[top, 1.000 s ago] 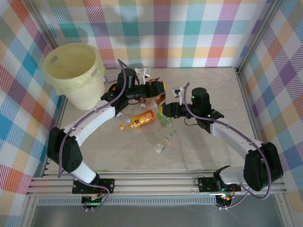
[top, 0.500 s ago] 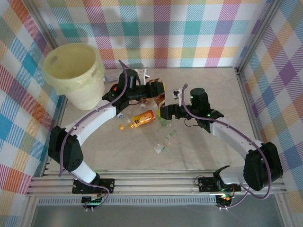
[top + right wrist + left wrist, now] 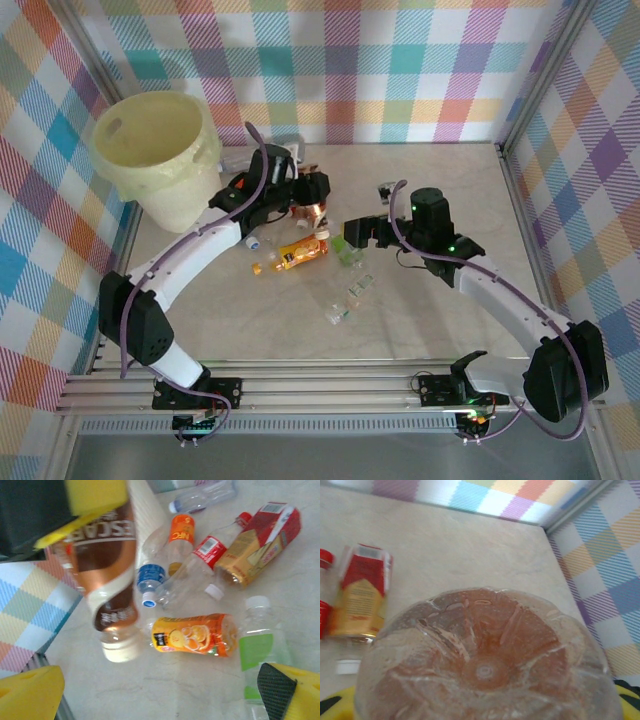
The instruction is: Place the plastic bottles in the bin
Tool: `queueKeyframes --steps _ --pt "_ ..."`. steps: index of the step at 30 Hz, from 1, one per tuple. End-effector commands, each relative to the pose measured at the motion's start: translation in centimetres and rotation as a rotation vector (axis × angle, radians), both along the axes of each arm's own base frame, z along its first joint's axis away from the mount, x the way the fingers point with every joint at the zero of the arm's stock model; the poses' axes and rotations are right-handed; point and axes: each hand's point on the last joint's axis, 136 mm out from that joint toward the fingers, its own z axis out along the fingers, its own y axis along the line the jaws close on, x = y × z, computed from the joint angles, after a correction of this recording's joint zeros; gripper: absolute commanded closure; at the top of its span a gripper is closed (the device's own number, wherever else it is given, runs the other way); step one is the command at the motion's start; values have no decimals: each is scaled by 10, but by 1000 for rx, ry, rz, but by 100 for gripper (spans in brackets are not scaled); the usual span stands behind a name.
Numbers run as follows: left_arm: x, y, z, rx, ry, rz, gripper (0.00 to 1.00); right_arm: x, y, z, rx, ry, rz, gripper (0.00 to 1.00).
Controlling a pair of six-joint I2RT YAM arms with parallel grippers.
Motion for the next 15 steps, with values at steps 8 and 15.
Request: queueKeyframes --steps 8,15 --pt "-5 80 69 358 -236 199 58 13 -16 -4 -48 -44 -110 0" --pt "-8 135 127 552 -411 382 57 16 -14 -2 -54 -30 -113 0"
